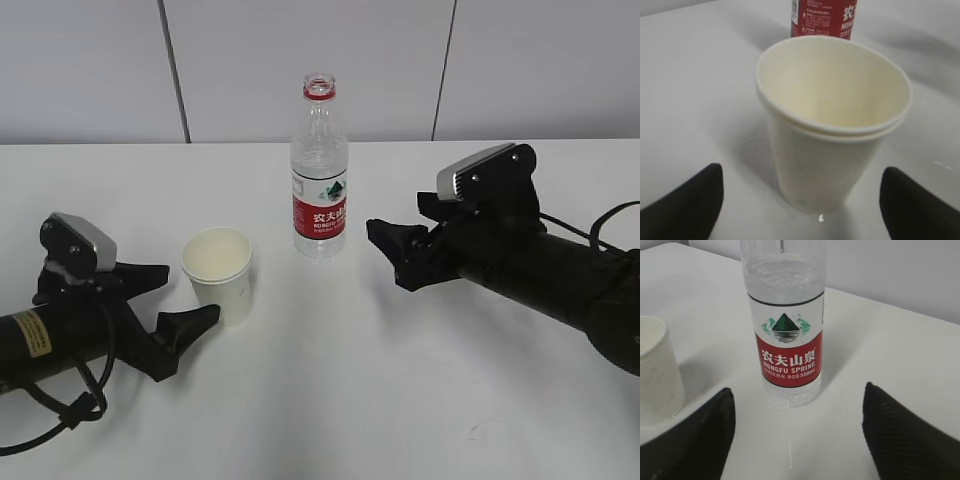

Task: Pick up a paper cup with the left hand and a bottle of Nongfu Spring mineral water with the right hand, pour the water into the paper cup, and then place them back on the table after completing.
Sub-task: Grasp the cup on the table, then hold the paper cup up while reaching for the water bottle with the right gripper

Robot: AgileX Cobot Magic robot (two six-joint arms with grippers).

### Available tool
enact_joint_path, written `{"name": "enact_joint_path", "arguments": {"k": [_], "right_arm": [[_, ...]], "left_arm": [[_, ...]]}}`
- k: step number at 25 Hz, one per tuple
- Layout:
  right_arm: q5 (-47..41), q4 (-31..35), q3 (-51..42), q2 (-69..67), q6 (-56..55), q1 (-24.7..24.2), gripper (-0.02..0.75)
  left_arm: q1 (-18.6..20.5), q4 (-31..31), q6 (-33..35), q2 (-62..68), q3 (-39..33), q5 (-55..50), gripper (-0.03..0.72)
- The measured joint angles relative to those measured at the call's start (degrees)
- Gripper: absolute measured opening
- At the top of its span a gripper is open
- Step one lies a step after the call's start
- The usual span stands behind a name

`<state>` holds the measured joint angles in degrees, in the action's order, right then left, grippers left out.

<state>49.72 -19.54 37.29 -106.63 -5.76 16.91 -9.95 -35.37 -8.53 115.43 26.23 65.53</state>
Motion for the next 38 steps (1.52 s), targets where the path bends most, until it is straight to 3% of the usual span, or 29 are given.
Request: {"name": "enact_joint_path", "arguments": {"k": [11, 26, 29, 34, 38], "right_arm": [[1.33, 0.0, 0.0, 0.0, -0.09, 0.0, 0.586], [3.15, 0.0, 0.0, 0.0, -0.09, 0.0, 0.586], [3.55, 0.0, 0.13, 0.0, -0.09, 0.0, 0.585], [3.67, 0.0, 0.36, 0.0, -0.09, 0.0, 0.585], [3.99, -0.83, 2.34, -1.53, -0.09, 0.0, 0.586]], "left_arm": [[0.0, -4.71, -3.26, 3.69, 6.47, -0.07, 0.585], [-2.93, -2.4, -4.7, 6.29, 9.92, 0.03, 0.585], [-2.93, -1.56, -4.75, 7.36, 9.92, -0.07, 0.567], [-2.93, 0.48, -4.75, 7.63, 9.92, -0.02, 0.477], [-2.93, 1.63, -4.75, 7.69, 9.92, -0.02, 0.458]]}}
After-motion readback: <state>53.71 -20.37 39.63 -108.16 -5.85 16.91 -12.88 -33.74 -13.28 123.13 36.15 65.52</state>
